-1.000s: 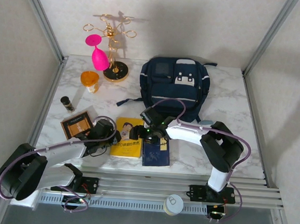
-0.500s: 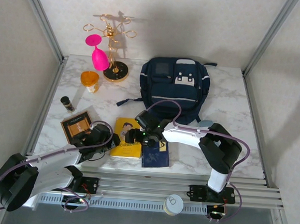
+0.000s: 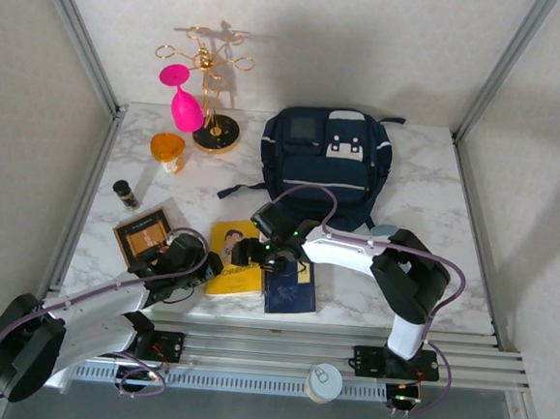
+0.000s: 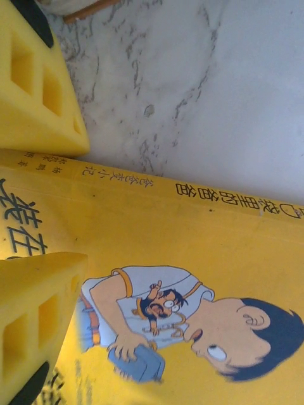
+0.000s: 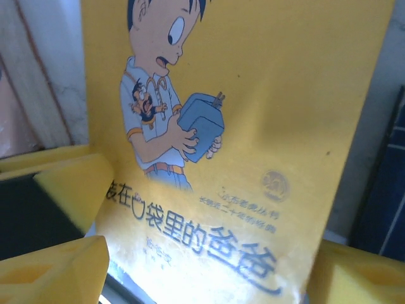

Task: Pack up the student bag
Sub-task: Pick up the book from the center of the table.

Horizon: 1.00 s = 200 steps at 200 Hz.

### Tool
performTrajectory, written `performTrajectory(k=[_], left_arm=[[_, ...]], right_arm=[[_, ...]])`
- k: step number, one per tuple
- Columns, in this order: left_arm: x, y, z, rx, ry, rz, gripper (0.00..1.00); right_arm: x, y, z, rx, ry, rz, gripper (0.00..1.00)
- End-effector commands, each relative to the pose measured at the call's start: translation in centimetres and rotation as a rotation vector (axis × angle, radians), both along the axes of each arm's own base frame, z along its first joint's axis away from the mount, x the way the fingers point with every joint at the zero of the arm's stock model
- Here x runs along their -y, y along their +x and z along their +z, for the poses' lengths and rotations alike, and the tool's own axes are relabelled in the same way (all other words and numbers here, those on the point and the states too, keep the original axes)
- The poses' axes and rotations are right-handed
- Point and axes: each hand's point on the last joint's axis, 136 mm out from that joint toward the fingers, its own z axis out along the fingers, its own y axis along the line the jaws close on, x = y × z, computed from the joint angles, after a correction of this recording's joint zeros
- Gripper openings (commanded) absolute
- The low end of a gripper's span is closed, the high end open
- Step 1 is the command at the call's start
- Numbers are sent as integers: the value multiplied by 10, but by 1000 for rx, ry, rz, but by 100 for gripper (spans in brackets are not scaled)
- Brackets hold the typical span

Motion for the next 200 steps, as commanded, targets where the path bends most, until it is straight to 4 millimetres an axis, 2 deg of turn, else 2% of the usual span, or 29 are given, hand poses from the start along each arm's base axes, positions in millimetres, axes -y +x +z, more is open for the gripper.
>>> performTrajectory(k=[1, 17, 46, 86, 97, 116, 148, 170, 200], left_arm=[[-12, -16, -20, -71, 61, 7, 44], [-11, -17, -22, -79, 60, 6, 44], [-11, -14, -20, -70, 61, 10, 44], [-10, -13, -20, -76, 71, 5, 44], [-9, -13, -20, -75, 66, 1, 44], [-8, -13, -21, -76, 64, -1, 44], [-2, -12, -19, -72, 22, -3, 44], [-1, -12, -17, -64, 8, 0, 44], [-6, -12, -18, -70, 45, 10, 44]], right_arm=[[-18, -12, 38, 5, 185, 72, 75], [-18, -14, 41, 25, 208, 97, 71], [-4, -9, 22, 12, 148, 75, 61], [4, -5, 23, 24, 139, 49, 48], [8, -4, 21, 26, 120, 37, 50], [5, -10, 25, 5, 177, 50, 54], [-13, -20, 57, -17, 368, 87, 58], [-16, -23, 63, -30, 403, 94, 62], [-14, -23, 88, 8, 453, 85, 70]])
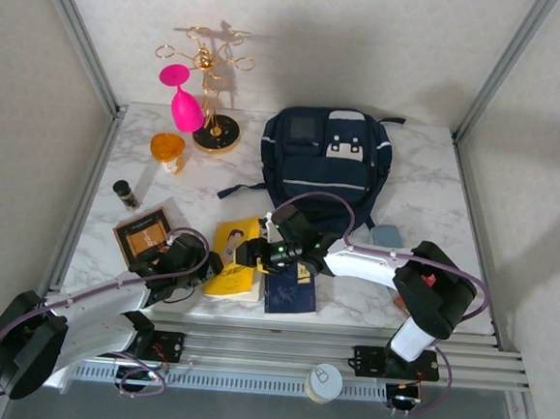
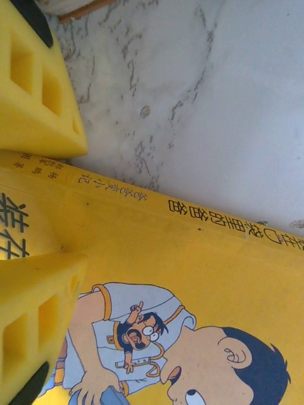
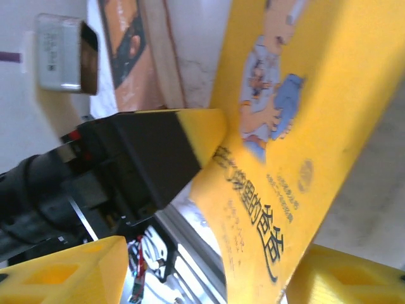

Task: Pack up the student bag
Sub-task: Pick up the book from the center of the table.

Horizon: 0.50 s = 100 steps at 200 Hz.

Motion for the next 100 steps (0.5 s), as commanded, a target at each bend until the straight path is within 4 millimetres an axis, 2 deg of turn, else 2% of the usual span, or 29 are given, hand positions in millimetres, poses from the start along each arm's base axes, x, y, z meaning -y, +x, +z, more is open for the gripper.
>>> performTrajectory(k=[1, 10, 22, 35, 47, 78, 100], left_arm=[[-7, -13, -16, -63, 41, 3, 44], [-7, -13, -16, -63, 43, 4, 44], [-7, -13, -17, -65, 41, 4, 44], [-6, -13, -17, -64, 36, 3, 44], [-5, -12, -17, -66, 39, 1, 44], [-5, -12, -15, -60, 36, 2, 44], [-5, -11, -14, -57, 34, 1, 44]], right_arm=[[-7, -4, 42, 39, 127, 17, 70], [-3, -2, 37, 45, 111, -4, 72], [0, 0, 17, 18, 56, -21, 73], [-4, -3, 0, -16, 33, 2, 71], [-3, 3, -13, -7, -19, -11, 69], [3, 8, -27, 12, -99, -32, 64], [8, 10, -35, 15, -128, -48, 54]])
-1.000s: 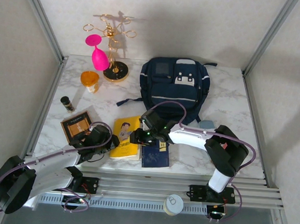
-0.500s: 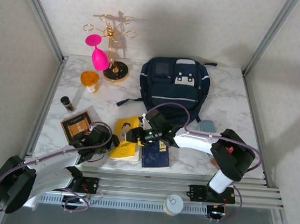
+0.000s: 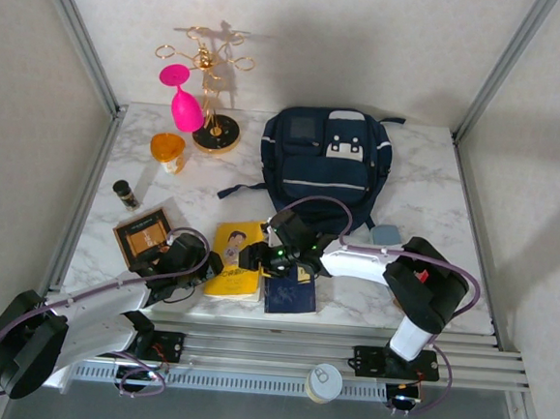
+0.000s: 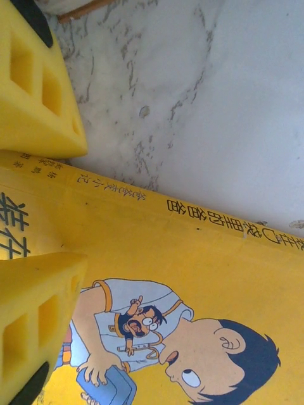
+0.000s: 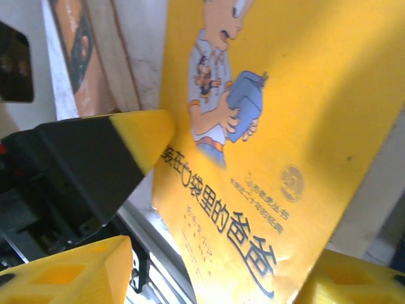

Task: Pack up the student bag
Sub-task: Pick up the book from the center of the table.

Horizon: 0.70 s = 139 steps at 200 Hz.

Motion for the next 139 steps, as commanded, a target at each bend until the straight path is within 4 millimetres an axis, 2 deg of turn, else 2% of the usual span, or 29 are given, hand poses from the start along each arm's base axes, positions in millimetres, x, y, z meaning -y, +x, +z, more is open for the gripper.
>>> performTrajectory(k=[1, 30, 55, 69, 100, 139], left_arm=[[-5, -11, -14, -56, 31, 0, 44], [-2, -9, -11, -48, 20, -2, 44], [-3, -9, -10, -48, 27, -2, 45], [-2, -8, -8, -41, 19, -4, 46], [0, -4, 0, -21, 18, -14, 52], [0, 6, 23, 24, -26, -20, 63]], right_arm=[[-2, 7, 0, 39, -26, -9, 54], [-3, 8, -8, 34, -50, 2, 41], [-5, 9, 0, 52, -39, 16, 31], [-4, 11, 3, 69, -41, 17, 21], [-9, 14, 22, 106, 16, 32, 6], [-13, 18, 58, 189, 112, 85, 1]])
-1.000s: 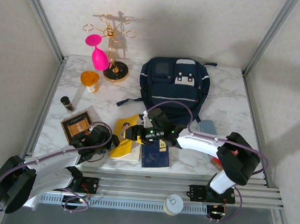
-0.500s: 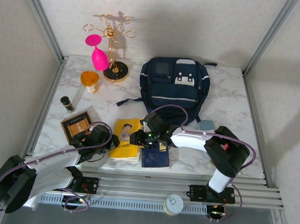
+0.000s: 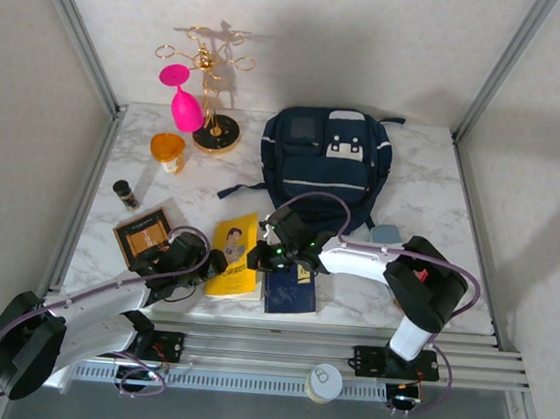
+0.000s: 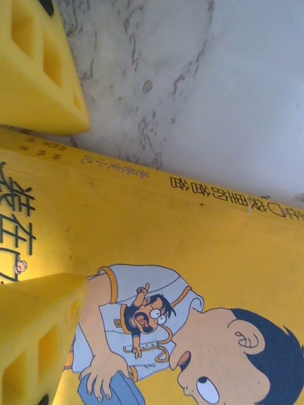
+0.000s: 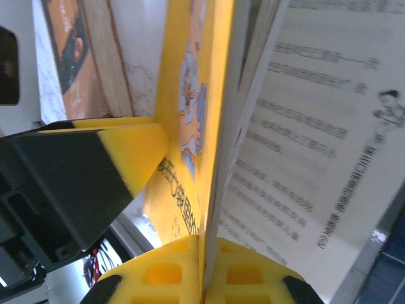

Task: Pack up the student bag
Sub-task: Pick up the book from the center of the table, then pass the book.

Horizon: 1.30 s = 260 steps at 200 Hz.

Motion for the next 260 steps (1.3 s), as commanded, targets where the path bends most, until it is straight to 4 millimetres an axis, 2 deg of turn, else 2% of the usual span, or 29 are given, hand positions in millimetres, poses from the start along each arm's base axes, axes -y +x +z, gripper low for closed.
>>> performTrajectory(k=[1, 44, 95, 126, 164, 192, 207, 260], left_arm=[[-4, 4, 13, 10, -4, -3, 63], [-8, 8, 29, 46, -105, -7, 72], [17, 16, 60, 147, -351, -64, 88], [29, 19, 76, 192, -445, -96, 93], [41, 19, 106, 283, -602, -131, 89], [41, 18, 117, 313, -636, -127, 83], [41, 17, 116, 307, -631, -125, 79], [50, 13, 107, 268, -625, -143, 50]], right_arm=[[-13, 11, 52, 113, 134, 62, 0], [-3, 24, 88, 160, 217, 80, 0], [-8, 27, 129, 216, 316, 147, 0], [-7, 24, 142, 209, 381, 163, 0], [0, 26, 123, 178, 365, 139, 0], [8, 27, 111, 162, 346, 126, 0], [14, 27, 105, 156, 334, 115, 0], [24, 25, 76, 117, 271, 109, 0]])
